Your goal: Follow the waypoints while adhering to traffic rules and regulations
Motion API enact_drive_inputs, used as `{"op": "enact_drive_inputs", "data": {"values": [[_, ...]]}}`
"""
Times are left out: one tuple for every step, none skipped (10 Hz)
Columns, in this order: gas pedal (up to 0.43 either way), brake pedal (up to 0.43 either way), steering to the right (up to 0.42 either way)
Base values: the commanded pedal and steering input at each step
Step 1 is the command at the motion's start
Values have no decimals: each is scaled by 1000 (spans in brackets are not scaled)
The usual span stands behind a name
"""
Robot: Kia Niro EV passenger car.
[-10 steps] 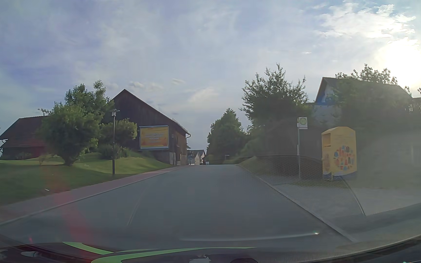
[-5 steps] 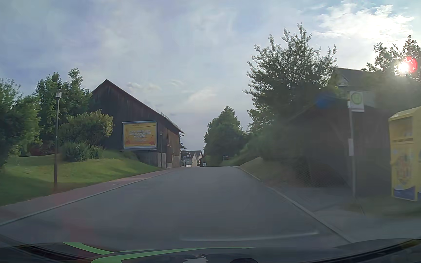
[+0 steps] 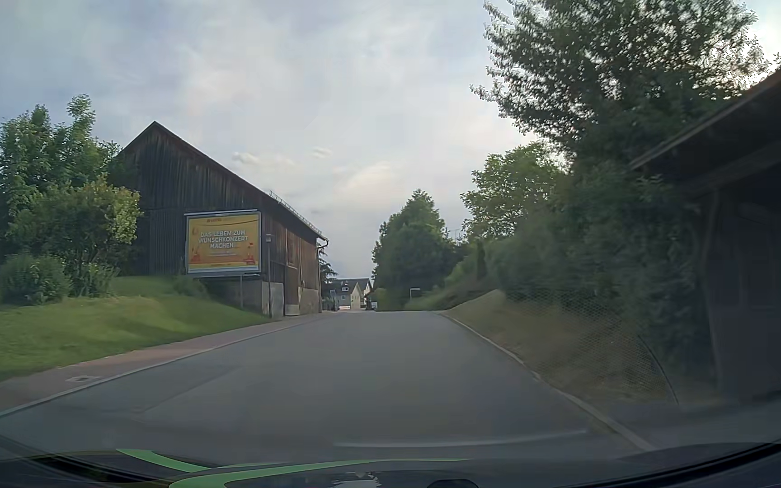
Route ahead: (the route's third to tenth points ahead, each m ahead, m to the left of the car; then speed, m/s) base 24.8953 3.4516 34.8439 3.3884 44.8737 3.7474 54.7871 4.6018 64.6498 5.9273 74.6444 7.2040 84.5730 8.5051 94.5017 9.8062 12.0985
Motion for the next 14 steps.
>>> {"op": "enact_drive_inputs", "data": {"values": [[138,0,-2],[138,0,-3],[138,0,-5],[138,0,-8],[138,0,-7],[138,0,-7],[138,0,-6],[138,0,-7],[138,0,-6],[138,0,-7],[138,0,-7],[110,0,-6],[110,0,-6],[110,0,-6]]}}
